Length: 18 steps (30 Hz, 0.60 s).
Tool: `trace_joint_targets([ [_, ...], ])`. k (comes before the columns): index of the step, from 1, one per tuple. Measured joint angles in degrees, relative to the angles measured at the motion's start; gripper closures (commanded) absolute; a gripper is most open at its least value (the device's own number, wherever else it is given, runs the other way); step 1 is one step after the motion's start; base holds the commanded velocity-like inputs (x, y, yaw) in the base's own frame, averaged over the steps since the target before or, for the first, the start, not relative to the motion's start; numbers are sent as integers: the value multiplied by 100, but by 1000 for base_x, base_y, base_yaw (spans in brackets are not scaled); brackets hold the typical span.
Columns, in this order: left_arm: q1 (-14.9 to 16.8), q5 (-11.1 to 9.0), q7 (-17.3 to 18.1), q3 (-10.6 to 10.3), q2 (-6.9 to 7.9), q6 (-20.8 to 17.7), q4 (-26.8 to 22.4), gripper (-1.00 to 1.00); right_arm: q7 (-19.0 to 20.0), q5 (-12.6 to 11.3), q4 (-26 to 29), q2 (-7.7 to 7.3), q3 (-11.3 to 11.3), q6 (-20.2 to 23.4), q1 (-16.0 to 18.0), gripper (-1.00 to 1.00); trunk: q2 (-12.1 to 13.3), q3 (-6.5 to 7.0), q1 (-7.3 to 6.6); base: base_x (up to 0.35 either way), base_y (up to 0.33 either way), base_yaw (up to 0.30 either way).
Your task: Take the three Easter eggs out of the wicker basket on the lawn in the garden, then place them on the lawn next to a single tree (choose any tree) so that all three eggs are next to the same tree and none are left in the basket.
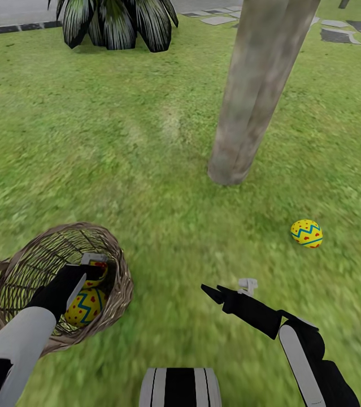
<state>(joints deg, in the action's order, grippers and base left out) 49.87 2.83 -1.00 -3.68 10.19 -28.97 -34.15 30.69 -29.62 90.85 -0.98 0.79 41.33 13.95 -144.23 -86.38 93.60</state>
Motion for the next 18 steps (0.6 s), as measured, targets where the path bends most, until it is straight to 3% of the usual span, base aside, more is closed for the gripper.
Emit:
trace_joint_targets([
  [18,-1,-141,39,-4,4,-35,126,100,0,4,0,0,-5,0,5,-100,4,67,-8,0,0,0],
])
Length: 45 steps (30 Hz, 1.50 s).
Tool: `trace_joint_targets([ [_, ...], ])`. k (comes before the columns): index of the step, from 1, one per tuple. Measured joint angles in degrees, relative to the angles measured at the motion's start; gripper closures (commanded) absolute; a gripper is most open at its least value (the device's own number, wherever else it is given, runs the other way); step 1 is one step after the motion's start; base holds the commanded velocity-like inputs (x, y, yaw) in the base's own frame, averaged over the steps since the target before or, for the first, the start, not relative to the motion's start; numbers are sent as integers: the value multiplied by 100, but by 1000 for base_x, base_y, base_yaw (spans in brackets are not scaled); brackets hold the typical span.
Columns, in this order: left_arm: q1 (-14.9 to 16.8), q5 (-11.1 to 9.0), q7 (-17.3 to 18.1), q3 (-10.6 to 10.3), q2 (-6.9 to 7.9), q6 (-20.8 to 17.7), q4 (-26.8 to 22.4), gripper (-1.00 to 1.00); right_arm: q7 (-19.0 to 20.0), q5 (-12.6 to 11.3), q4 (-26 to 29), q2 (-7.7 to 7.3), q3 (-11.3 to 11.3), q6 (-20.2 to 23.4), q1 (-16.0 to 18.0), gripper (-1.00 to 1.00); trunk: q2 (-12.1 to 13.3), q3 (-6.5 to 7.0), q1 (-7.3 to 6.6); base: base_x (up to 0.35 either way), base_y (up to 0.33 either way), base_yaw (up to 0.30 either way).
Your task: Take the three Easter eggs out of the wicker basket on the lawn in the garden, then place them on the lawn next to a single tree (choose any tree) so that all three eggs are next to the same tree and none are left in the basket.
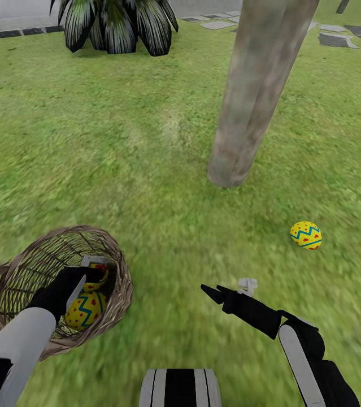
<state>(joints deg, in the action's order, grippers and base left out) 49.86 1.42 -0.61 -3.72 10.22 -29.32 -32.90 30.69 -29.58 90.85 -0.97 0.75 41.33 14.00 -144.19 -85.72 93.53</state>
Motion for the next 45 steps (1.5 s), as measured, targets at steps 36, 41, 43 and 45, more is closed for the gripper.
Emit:
trace_joint_targets([
  [36,4,-55,24,-1,8,-71,55,100,0,-5,0,-2,6,0,-1,-100,5,66,-7,0,0,0],
  [41,5,-50,24,-1,8,-72,57,100,0,-3,0,-3,7,0,-1,-100,7,110,-12,0,0,0],
  [43,5,-48,24,-1,8,-71,59,100,0,-5,0,-3,6,0,1,-100,7,110,-12,0,0,0],
  [45,5,-47,24,-1,8,-71,60,100,0,-4,0,-2,6,0,1,-100,7,110,-11,-41,0,0],
])
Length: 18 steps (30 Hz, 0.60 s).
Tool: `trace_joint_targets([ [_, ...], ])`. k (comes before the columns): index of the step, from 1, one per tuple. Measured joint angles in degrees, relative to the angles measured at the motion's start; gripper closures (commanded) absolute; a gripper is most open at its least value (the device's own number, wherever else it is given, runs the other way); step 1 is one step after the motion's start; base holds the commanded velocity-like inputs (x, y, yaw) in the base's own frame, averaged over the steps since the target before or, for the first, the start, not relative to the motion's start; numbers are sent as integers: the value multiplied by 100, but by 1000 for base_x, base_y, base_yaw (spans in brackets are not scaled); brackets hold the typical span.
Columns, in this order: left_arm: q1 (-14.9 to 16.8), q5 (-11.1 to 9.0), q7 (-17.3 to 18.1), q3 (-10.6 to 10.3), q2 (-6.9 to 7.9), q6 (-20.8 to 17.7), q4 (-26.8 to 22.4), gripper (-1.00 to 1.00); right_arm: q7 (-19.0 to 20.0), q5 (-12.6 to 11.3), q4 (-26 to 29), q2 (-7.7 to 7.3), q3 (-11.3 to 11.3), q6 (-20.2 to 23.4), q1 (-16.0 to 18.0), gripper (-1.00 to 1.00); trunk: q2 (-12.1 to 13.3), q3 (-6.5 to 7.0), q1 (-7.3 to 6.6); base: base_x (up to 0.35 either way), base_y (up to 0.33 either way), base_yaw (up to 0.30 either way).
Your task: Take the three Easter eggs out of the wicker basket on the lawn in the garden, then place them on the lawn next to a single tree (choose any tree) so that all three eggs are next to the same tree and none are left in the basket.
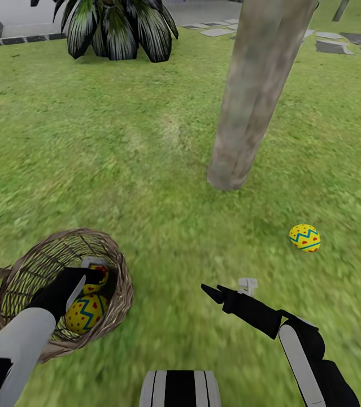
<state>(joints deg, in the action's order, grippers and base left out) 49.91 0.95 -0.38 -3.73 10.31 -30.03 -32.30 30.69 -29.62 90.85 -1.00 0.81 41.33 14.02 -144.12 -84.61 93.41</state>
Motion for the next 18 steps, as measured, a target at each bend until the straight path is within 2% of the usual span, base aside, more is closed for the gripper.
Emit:
trace_joint_targets([
  [18,-1,-13,-7,0,0,-1,-5,100,0,-2,0,-5,9,0,1,-100,7,111,-13,-21,0,0],
])
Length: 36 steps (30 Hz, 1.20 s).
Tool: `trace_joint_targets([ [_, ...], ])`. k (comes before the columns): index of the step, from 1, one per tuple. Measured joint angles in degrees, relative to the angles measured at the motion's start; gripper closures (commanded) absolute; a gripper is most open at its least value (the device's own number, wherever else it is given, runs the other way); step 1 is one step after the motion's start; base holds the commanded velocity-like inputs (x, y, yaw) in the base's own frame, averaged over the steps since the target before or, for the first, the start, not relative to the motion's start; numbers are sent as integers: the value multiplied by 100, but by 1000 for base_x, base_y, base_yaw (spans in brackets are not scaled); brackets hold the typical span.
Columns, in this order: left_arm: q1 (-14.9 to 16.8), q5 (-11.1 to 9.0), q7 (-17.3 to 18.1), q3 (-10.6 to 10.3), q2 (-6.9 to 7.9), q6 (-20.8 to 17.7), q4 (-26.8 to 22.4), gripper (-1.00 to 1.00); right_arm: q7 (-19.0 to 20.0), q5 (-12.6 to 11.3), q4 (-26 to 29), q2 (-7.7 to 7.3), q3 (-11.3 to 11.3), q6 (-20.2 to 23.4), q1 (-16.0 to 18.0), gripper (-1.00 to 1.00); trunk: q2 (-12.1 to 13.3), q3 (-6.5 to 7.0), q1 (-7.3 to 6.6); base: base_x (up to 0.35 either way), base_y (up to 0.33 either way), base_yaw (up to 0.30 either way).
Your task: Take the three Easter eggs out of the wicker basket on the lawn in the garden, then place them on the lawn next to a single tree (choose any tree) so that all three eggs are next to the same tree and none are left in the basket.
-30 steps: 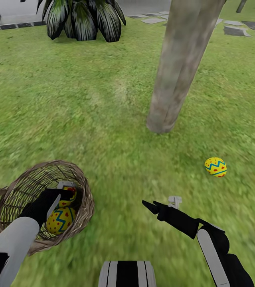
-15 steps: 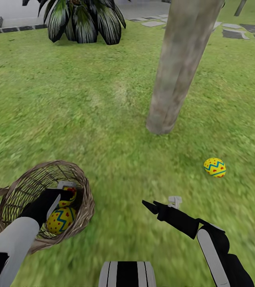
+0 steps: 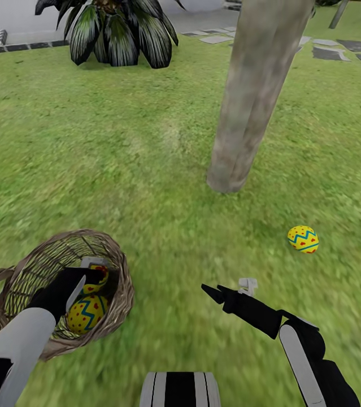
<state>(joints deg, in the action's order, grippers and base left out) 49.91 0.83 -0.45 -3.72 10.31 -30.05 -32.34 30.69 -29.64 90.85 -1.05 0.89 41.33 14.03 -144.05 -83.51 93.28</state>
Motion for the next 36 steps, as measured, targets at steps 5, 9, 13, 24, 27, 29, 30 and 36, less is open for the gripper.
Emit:
trace_joint_targets([
  [5,0,7,0,0,0,-2,0,100,0,-1,0,3,0,0,-1,-100,1,22,-3,0,0,0],
  [9,0,4,0,0,0,-2,-1,100,0,-1,0,3,0,0,-2,-100,3,44,-5,0,0,0],
  [13,0,1,1,0,0,0,-2,100,0,-2,0,1,0,0,1,-100,5,88,-11,0,0,0],
  [24,0,12,0,0,0,0,1,100,0,-3,0,-2,0,0,0,-100,12,199,-24,0,0,0],
  [27,0,20,0,0,0,-5,-1,100,0,-2,0,-1,0,0,-1,-100,12,200,-23,0,0,0],
  [29,0,16,1,0,0,-7,1,100,0,-3,0,-1,0,0,-2,-100,13,221,-26,0,0,0],
  [30,0,18,2,0,0,-7,1,100,0,-4,0,-1,0,0,-3,-100,14,243,-29,0,0,0],
  [36,0,18,4,0,0,-7,-2,100,0,-2,0,-1,0,0,1,-100,15,244,-27,-60,0,0],
])
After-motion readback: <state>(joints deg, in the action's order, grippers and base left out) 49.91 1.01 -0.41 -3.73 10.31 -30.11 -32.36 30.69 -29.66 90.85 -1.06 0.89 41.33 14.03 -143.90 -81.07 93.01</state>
